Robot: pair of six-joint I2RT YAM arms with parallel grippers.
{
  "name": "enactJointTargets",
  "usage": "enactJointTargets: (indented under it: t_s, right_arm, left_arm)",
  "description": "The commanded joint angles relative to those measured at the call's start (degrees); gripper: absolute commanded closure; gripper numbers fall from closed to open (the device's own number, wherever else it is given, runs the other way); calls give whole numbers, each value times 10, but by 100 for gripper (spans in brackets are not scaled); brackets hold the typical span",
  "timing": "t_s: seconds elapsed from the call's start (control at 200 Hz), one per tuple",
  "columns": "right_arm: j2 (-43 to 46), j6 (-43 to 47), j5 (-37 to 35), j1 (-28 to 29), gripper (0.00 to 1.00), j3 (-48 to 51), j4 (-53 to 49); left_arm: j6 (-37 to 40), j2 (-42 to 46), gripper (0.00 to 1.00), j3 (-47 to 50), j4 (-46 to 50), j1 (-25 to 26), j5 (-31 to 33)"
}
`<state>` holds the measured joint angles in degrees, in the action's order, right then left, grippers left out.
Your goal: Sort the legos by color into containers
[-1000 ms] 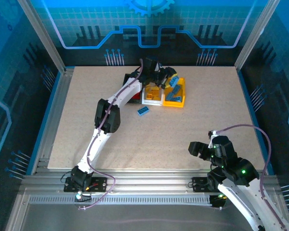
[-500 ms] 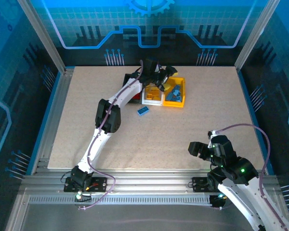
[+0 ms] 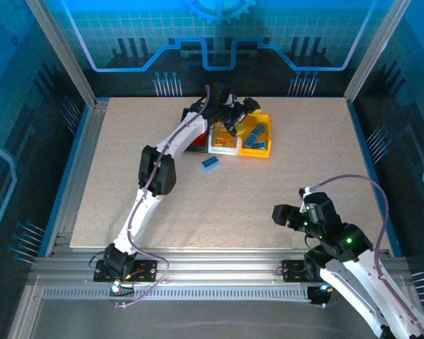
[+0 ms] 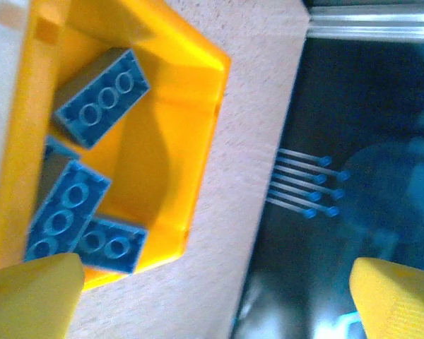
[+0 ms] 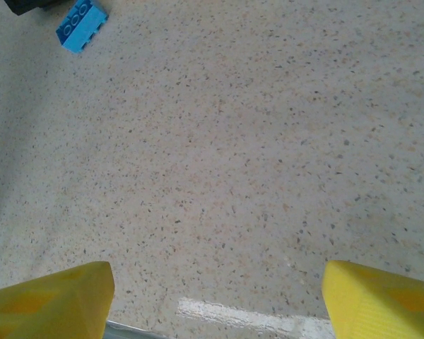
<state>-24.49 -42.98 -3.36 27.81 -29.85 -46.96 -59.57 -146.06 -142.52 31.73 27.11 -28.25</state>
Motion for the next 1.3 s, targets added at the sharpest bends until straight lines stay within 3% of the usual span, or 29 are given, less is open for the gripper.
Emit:
enactJointTargets:
  t_s: [0.0,0.275,0.485,0.72,0.926,1.291]
  right_arm:
    - [-31,29,14,9,21,-8,56]
    - [-167,91,37,6,21,-58,153]
    - [-258,118,57,-3,20,-126,160]
    - [-286,113,76,-20,21,-169,151]
    - [-287,115,73,-21,23,-191,112]
    - [-283,117,56,-23,23,-202,79]
  left_arm:
    - [156,122,1,57,128,0,18]
    - [438,331,1,301,243,2,168]
    - [601,402,1,475,203,7,262]
    - [654,375,6,545,120,7,277]
    - [677,331,11,543,59,7,278]
    - [703,250,13,509,33,6,286]
